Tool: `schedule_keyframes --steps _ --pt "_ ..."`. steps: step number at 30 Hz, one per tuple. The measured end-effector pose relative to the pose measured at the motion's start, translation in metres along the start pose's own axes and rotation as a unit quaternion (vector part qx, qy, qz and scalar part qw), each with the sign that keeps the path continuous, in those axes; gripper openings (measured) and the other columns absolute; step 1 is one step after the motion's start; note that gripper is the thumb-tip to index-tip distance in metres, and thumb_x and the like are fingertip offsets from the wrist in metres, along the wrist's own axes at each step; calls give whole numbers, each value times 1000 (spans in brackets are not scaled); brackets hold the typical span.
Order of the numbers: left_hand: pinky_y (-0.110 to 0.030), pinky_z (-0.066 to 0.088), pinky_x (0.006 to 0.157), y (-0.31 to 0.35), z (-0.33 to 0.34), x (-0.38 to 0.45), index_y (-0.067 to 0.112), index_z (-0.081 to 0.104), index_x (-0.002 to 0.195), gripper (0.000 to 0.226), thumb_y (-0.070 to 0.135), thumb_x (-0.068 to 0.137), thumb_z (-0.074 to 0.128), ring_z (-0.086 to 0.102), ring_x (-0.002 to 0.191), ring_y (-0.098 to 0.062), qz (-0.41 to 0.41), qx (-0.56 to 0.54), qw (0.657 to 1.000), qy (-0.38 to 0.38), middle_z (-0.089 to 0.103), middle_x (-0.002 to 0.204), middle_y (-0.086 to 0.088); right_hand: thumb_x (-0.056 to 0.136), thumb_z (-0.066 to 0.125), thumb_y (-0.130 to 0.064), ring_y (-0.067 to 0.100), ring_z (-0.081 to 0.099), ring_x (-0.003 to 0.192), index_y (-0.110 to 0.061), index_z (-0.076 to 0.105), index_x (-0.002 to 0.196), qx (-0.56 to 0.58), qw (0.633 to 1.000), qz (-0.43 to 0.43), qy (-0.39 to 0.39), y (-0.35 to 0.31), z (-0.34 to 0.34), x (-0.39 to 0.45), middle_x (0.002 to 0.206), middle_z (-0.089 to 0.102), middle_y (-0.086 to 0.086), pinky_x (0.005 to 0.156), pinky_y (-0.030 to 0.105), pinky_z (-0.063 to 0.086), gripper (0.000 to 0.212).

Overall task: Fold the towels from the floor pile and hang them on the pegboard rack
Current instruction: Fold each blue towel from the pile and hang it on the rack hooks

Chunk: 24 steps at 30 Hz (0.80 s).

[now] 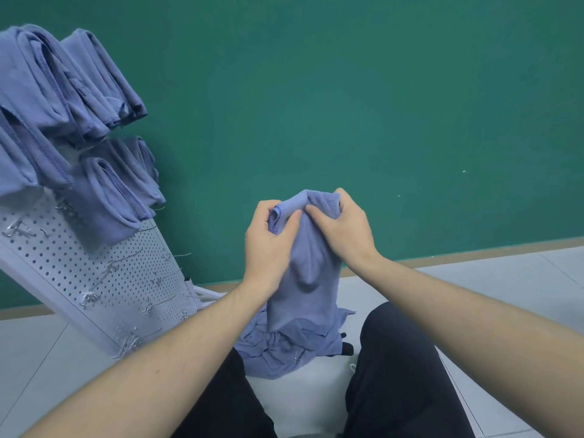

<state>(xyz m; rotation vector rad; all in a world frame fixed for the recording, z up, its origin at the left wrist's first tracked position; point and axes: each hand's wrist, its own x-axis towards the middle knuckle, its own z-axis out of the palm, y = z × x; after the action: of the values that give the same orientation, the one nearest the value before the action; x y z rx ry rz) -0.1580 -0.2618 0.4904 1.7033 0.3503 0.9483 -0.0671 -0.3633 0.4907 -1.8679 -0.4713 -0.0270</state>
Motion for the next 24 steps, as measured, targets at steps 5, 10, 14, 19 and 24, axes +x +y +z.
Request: schedule_keyframes --steps 5,10,14,19,24 --pt "-19 39 62 -1 1 1 26 46 78 26 18 93 67 44 62 -2 1 35 999 16 51 66 22 89 68 -41 8 51 67 -11 48 88 95 995 -11 23 -7 4 -7 73 53 -13 72 40 51 36" --pt "-30 37 63 -6 6 6 24 41 68 34 12 88 66 40 64 -10 -3 38 998 47 46 72 9 82 64 -34 13 58 74 -26 49 88 86 996 -27 1 -9 10 -15 78 60 -14 77 45 52 17" --pt "-22 38 59 1 14 5 21 43 74 29 8 89 63 41 61 -7 -34 -2 998 52 48 72 8 91 65 -27 2 55 63 -20 55 90 134 990 -26 -24 -19 18 -20 68 61 -18 64 25 46 13" --pt "-29 46 68 2 17 9 16 54 82 17 21 93 66 49 67 -10 -98 -75 990 66 55 76 4 97 60 -31 -3 58 70 -21 66 97 127 991 -10 -48 -20 13 -19 83 69 -13 68 17 46 11" --pt "-33 55 75 0 13 8 16 77 94 10 23 93 69 64 71 -9 -165 -142 974 62 74 81 6 94 53 -17 4 66 82 -24 74 109 139 986 5 -88 -18 9 -21 99 74 -15 78 26 55 27"
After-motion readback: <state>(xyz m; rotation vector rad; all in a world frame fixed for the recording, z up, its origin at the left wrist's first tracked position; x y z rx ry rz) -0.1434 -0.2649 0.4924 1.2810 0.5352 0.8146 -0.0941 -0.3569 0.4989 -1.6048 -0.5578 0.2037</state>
